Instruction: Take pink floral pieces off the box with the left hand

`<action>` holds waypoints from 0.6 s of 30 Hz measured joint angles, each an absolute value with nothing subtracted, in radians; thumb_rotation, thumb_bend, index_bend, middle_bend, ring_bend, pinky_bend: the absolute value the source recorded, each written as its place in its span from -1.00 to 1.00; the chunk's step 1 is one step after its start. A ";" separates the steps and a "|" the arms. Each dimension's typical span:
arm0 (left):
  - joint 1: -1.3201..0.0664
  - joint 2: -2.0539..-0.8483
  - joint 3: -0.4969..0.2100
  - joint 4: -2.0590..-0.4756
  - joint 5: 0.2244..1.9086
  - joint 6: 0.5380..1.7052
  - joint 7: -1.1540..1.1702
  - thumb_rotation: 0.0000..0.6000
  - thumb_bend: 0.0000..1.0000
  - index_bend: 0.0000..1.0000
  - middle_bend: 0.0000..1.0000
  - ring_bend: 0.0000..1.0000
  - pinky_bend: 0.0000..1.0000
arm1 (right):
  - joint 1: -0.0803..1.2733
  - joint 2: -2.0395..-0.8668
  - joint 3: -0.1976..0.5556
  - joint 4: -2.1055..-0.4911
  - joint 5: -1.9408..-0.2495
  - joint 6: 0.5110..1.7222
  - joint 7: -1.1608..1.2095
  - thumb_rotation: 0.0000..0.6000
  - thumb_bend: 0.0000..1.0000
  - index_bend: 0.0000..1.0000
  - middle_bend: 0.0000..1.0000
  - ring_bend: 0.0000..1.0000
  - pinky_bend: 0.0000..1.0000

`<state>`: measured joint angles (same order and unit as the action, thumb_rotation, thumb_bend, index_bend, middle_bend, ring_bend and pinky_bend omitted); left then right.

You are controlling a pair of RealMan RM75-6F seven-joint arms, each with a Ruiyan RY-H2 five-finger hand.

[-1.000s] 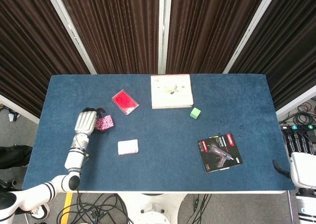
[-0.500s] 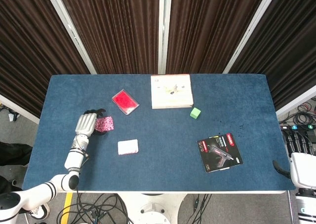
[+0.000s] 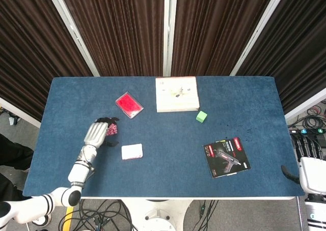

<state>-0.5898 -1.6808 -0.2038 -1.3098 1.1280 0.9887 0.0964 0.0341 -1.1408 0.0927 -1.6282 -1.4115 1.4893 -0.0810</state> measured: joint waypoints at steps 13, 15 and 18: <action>-0.550 -1.676 -0.120 -1.554 1.101 1.050 0.264 1.00 -0.74 -0.60 -0.40 -0.73 -0.68 | 0.035 -1.145 0.093 -1.617 -1.410 1.486 -0.070 1.00 -0.72 -1.00 -1.00 -1.00 -1.00; -0.548 -1.699 -0.120 -1.538 1.105 1.068 0.274 1.00 -0.74 -0.60 -0.40 -0.73 -0.69 | 0.035 -1.146 0.093 -1.615 -1.411 1.486 -0.068 1.00 -0.72 -1.00 -1.00 -1.00 -1.00; -0.546 -1.730 -0.126 -1.520 1.098 1.089 0.298 1.00 -0.74 -0.60 -0.40 -0.73 -0.70 | 0.036 -1.147 0.093 -1.611 -1.407 1.482 -0.064 1.00 -0.72 -1.00 -1.00 -1.00 -1.00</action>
<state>-0.5457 -1.7304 -0.1260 -1.5199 1.0979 1.0894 0.2976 0.0361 -1.1468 0.0929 -1.6110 -1.4074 1.4818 -0.0643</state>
